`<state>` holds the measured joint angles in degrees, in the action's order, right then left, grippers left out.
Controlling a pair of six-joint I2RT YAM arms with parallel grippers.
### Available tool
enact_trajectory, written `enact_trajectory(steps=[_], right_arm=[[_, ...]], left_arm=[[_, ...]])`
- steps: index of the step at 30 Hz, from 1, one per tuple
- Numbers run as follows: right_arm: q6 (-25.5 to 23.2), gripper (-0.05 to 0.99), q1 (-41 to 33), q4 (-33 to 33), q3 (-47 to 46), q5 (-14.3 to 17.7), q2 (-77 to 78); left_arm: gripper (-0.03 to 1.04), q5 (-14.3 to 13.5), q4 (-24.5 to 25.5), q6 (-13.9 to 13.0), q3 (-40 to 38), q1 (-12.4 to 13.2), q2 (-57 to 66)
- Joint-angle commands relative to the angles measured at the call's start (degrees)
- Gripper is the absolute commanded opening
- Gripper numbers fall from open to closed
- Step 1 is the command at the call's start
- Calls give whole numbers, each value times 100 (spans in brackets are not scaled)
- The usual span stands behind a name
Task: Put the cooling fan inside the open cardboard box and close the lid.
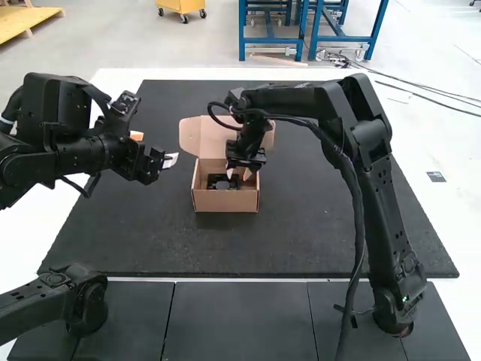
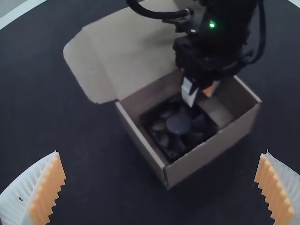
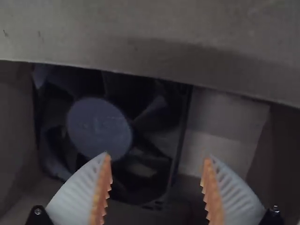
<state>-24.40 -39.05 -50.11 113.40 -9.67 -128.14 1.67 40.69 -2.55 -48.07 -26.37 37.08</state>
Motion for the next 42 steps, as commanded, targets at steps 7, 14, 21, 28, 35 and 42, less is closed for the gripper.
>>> enact_trajectory(steps=[7,14,21,28,35,42], right_arm=[[920,59,284,-184,112,-263,1159],[1799,64,574,-579,103,-44,2091],[2379,65,706,-272,-881,378,3031],[2528,65,653,2110,-3035,853,4367],[2256,64,697,2998,-3993,897,4754],[2229,64,996,3534,-4327,818,4693]], left_arm=[[96,-18,-78,176,-642,18,748],[96,-18,-26,483,-1292,106,1601],[96,-9,-26,782,-1345,334,2022],[96,-9,-412,852,-1099,624,2181],[96,-9,-922,887,-615,1055,2330],[96,-27,-1450,861,-273,1451,2567]])
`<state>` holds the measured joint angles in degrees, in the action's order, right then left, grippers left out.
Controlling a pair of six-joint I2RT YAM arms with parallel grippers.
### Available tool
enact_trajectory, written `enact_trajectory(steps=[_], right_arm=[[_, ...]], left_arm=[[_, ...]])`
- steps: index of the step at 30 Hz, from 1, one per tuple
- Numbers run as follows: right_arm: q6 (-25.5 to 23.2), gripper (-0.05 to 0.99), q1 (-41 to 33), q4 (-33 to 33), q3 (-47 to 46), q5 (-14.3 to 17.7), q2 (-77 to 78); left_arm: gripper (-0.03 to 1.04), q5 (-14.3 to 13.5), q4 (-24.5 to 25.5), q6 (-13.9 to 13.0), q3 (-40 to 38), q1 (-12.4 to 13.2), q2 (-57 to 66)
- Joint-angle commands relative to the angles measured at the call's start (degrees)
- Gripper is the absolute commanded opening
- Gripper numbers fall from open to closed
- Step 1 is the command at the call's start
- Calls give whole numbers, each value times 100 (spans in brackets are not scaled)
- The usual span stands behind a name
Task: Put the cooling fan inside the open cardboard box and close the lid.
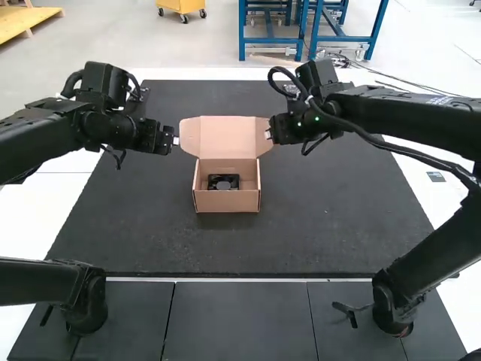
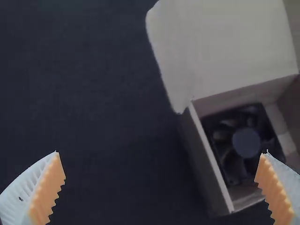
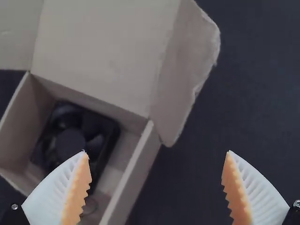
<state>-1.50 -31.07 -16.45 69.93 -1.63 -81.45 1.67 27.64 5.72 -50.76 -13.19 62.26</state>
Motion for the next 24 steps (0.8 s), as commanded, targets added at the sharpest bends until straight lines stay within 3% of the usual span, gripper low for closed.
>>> enact_trajectory(steps=[1,8,24], right_arm=[[-26,64,259,256,3,-4,-20],[62,63,699,572,91,-189,-486],[-105,63,769,906,785,-663,-1303]], left_arm=[[96,-35,-224,26,23,185,102],[96,-53,-769,26,-13,467,559],[96,-378,-1340,26,-338,493,1377]])
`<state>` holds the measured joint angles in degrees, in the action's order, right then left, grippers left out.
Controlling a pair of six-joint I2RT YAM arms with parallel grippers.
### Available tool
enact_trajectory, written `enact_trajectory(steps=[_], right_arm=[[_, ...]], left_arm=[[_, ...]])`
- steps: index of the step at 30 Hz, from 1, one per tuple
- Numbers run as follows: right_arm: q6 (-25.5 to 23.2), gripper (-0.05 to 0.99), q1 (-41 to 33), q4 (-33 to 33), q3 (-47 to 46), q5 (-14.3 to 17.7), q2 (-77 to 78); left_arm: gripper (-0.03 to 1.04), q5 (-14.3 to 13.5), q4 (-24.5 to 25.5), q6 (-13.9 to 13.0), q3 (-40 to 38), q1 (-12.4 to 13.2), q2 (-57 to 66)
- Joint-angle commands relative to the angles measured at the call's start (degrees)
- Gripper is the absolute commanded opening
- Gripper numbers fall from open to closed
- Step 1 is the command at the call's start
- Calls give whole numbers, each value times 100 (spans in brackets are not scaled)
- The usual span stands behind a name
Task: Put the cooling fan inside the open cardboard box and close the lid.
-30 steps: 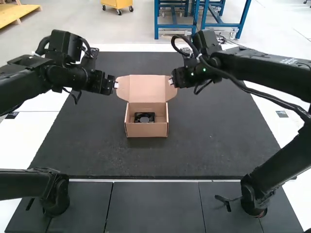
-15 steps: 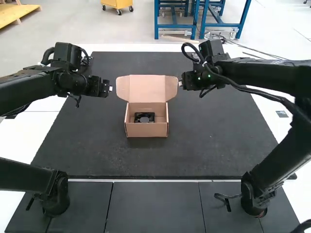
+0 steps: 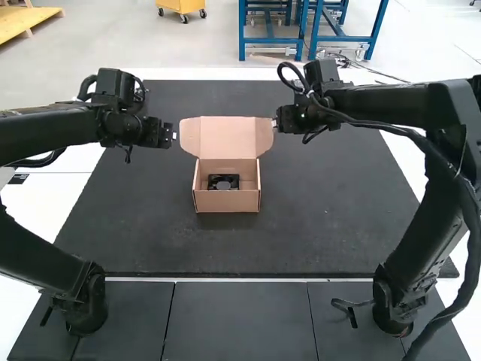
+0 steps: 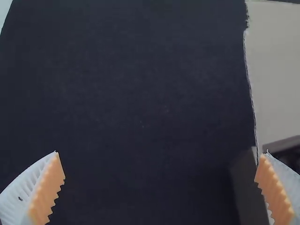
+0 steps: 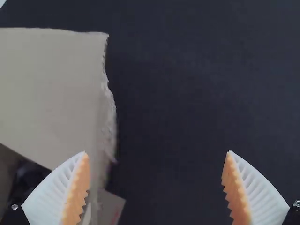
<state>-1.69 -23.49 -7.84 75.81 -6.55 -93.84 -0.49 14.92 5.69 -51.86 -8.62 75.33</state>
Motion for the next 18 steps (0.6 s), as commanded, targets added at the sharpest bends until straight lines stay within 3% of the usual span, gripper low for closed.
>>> enact_trajectory(steps=[1,8,12,18], right_arm=[[-85,63,2,45,224,-180,-99],[-129,63,2,45,382,-330,-266],[-165,63,2,28,417,-382,-275],[-209,63,2,10,452,-506,-266]], left_arm=[[96,-162,-112,28,-237,36,122],[96,-408,-270,-24,-369,36,456],[96,-698,-376,-16,-457,36,632],[96,-777,-516,-7,-536,36,834]])
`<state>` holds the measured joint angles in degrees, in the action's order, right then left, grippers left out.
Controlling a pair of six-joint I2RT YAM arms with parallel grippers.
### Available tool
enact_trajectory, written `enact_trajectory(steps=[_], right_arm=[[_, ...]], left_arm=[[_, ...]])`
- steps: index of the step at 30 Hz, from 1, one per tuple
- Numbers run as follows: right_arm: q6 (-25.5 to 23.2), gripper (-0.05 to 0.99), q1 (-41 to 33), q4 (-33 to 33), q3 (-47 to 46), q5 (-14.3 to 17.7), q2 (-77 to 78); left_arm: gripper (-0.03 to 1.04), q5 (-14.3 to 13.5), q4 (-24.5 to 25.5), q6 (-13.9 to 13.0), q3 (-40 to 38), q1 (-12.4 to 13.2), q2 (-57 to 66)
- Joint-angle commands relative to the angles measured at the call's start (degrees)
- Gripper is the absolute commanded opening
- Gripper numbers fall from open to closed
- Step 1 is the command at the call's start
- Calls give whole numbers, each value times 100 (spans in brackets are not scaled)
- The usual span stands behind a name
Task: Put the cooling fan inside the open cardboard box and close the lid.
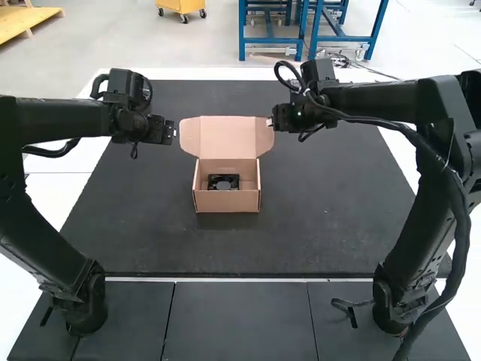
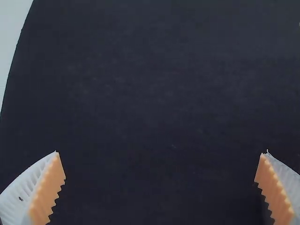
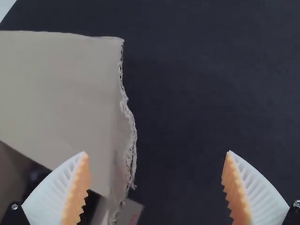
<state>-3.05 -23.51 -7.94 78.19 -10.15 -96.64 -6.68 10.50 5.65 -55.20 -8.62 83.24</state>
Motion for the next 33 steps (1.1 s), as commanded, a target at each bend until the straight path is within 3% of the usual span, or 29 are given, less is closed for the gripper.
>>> enact_trajectory(steps=[1,9,15,25,33], right_arm=[[-73,60,4,21,231,-145,5],[-108,45,4,-331,425,-242,5],[-143,45,4,-682,469,-347,-92],[-275,46,4,-726,530,-611,-338],[-275,45,-5,-717,521,-611,-347]], left_arm=[[96,-158,-83,-3,-210,27,61],[96,-158,-101,-20,-325,1,175],[96,-158,-83,-29,-377,-8,192],[96,-158,-66,-29,-369,-8,192],[96,-158,-110,-46,-351,-8,192]])
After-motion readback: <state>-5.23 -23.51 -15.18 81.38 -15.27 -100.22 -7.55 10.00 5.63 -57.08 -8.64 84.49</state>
